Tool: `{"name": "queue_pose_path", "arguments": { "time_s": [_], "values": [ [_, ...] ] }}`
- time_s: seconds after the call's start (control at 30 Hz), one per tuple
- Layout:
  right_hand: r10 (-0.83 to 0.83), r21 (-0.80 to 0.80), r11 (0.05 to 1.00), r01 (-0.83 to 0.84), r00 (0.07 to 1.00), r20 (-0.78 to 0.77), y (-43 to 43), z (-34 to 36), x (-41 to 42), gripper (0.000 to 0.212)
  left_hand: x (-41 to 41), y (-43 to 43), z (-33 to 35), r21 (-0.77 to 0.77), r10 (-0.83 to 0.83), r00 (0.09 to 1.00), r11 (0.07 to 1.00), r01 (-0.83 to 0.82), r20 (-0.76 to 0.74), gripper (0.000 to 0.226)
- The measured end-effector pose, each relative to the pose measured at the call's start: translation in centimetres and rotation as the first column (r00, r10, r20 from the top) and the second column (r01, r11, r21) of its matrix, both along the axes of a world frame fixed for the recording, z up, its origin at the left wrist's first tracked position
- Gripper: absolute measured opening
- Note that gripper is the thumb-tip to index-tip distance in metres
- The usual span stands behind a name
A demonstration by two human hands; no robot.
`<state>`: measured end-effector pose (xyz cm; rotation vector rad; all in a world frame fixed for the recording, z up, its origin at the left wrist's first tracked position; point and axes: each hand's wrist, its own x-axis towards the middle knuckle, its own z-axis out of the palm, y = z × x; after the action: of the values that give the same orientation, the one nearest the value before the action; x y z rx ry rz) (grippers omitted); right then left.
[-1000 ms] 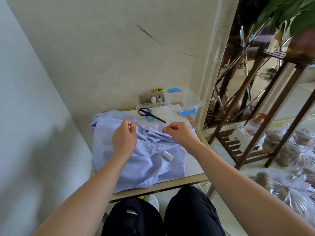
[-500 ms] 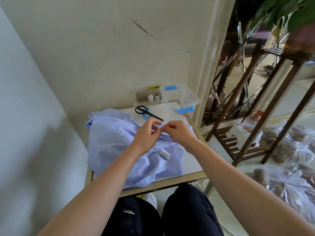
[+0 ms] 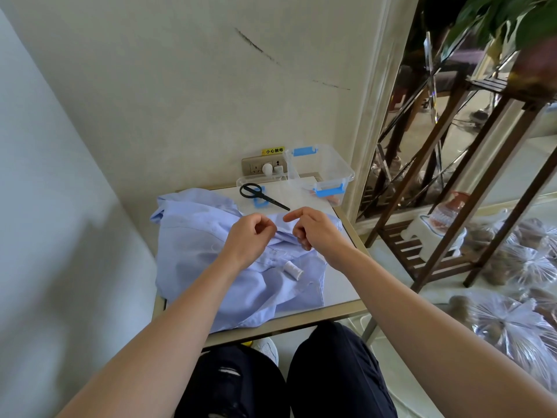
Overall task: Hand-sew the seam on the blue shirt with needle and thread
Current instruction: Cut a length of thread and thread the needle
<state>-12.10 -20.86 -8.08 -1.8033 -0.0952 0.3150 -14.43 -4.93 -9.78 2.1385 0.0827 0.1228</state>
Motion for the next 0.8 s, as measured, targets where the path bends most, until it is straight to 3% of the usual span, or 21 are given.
{"name": "queue_pose_path", "arguments": {
  "time_s": [0.2,0.8],
  "values": [
    [-0.007,0.027,1.0,0.007,1.0,-0.001,-0.15,-0.28,-0.04,0.038,-0.34,0.05,0.2,-0.125,0.01,1.0,0.992,-0.011,-0.01,0.014],
    [0.011,0.066,0.998,-0.014,0.999,0.047,-0.82,-0.35,-0.37,0.037,-0.46,-0.16,-0.19,-0.019,-0.045,0.994,0.999,0.047,0.098,0.008]
  ]
}}
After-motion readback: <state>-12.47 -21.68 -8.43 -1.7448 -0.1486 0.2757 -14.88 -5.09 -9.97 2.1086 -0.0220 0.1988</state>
